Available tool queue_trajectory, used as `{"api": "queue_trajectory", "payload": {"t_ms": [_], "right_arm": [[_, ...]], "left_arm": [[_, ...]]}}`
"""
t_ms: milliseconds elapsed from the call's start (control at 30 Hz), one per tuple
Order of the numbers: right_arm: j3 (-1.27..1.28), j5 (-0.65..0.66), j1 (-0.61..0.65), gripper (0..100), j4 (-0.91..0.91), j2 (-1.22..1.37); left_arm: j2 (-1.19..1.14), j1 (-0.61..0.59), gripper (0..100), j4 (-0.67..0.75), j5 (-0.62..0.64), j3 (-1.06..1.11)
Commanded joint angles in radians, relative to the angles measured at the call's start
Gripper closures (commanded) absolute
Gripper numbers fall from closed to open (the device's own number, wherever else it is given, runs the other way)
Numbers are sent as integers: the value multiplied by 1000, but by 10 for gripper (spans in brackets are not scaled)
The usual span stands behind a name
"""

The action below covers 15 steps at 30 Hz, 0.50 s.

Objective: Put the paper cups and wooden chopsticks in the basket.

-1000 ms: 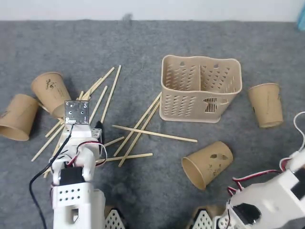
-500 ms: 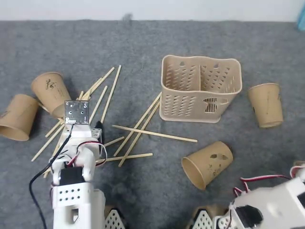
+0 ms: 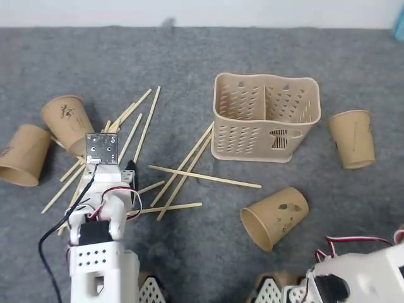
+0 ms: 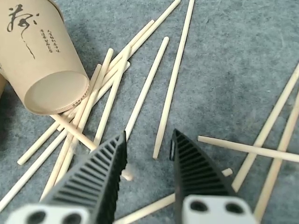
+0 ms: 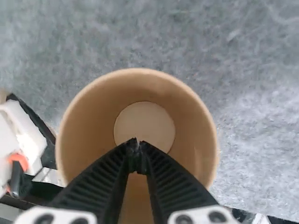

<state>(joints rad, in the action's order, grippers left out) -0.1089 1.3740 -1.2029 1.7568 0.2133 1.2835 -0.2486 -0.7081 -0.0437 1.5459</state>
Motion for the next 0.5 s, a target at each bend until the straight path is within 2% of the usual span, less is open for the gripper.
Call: {"api": "queue_trajectory", "payload": {"t_ms": [0,167,467], "right_arm": [[-12,46,-5,991,41,-56],[-8,44,28,991,41,-119],[84,11,102,987,36,-394]], "left_arm": [[14,-3,859,26,-9,-5],[14,-3,859,26,-9,-5],[14,-3,859,26,-9,-5]]}}
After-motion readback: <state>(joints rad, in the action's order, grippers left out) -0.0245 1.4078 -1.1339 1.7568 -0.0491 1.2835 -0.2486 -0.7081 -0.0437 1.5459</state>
